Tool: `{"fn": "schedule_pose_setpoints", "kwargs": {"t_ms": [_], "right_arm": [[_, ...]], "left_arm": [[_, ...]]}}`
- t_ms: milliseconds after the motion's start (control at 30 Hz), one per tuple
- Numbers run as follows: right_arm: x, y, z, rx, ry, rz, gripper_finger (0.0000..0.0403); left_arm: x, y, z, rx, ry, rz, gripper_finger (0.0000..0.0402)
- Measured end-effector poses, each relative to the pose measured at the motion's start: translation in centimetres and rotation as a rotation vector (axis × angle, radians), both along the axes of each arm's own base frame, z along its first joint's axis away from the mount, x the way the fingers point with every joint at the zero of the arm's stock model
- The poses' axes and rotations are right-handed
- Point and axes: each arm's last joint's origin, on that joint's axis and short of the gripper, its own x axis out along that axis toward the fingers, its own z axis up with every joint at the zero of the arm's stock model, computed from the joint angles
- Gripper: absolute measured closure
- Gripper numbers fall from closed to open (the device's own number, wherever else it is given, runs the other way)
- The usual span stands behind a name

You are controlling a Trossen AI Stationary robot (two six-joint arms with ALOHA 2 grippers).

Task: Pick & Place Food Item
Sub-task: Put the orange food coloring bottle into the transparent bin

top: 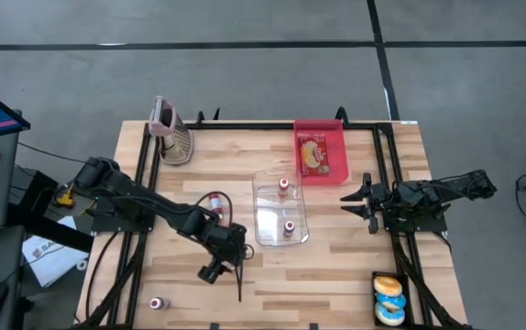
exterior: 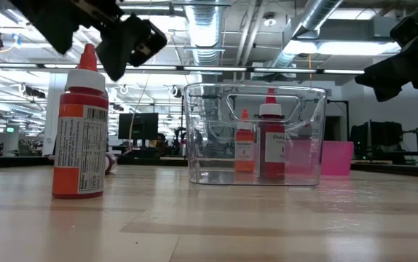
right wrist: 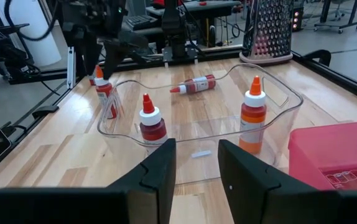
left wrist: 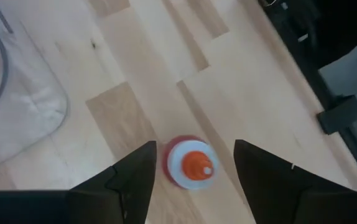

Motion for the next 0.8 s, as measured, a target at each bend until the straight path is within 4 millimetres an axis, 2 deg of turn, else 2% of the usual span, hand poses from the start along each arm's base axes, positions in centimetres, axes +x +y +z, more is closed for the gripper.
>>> {"fn": "schedule_pose_setpoints", "kwargs": {"t_ms": [333,800], "right_arm": [[0.00,0.00,-0.01,0.000,0.000,0.000,0.0290],[0.00,0.00,-0.01,0.000,0.000,0.001,0.0290]], "left_arm": [[0.40,0.12,-1.03,0.035,0.028,0.037,0.0203],[0.34,0.33,-1.05,0.007,0.064,0.085,0.0293]]}}
